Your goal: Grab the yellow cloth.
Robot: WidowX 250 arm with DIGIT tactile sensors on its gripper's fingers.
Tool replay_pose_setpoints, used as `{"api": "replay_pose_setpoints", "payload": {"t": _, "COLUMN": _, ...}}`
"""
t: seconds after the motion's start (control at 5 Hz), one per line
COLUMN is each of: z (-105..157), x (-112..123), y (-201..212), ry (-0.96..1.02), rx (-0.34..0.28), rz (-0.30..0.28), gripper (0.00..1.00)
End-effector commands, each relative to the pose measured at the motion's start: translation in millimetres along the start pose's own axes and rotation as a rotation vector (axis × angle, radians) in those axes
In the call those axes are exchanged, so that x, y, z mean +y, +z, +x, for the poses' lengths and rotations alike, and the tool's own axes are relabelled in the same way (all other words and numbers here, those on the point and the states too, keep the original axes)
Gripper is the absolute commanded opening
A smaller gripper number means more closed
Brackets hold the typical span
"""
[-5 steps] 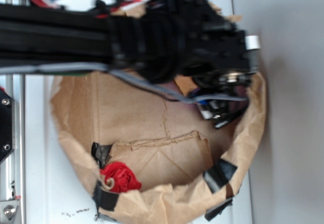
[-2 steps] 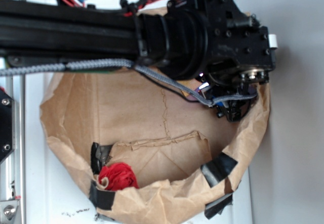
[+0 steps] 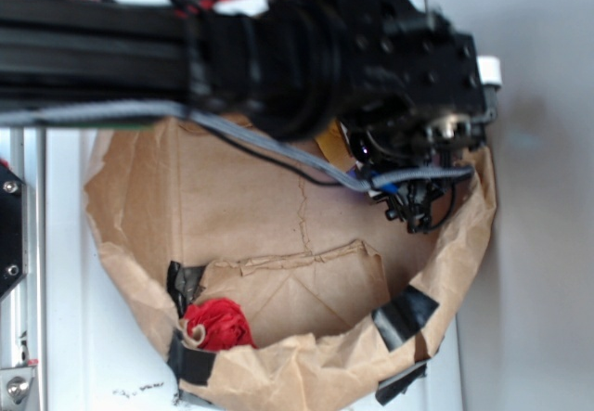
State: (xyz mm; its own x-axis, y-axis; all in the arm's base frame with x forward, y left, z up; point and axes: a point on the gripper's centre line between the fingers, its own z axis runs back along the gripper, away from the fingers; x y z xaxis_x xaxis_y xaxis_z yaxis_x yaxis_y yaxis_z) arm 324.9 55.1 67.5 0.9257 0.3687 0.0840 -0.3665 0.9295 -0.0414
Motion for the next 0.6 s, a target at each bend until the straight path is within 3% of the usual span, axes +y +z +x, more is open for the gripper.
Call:
{"api": "replay_pose_setpoints", "payload": {"t": 0.0, "z": -9, "x": 32, "y": 41, "ry": 0.158, "rx": -0.098, "rz": -0.06, "gripper": 1.0}}
{"api": "replay_pose_setpoints", "payload": {"t": 0.4, "z": -11, "x": 44, "y": 20, "ry": 0.317, "rx": -0.074, "rz": 0.006, "gripper": 1.0}}
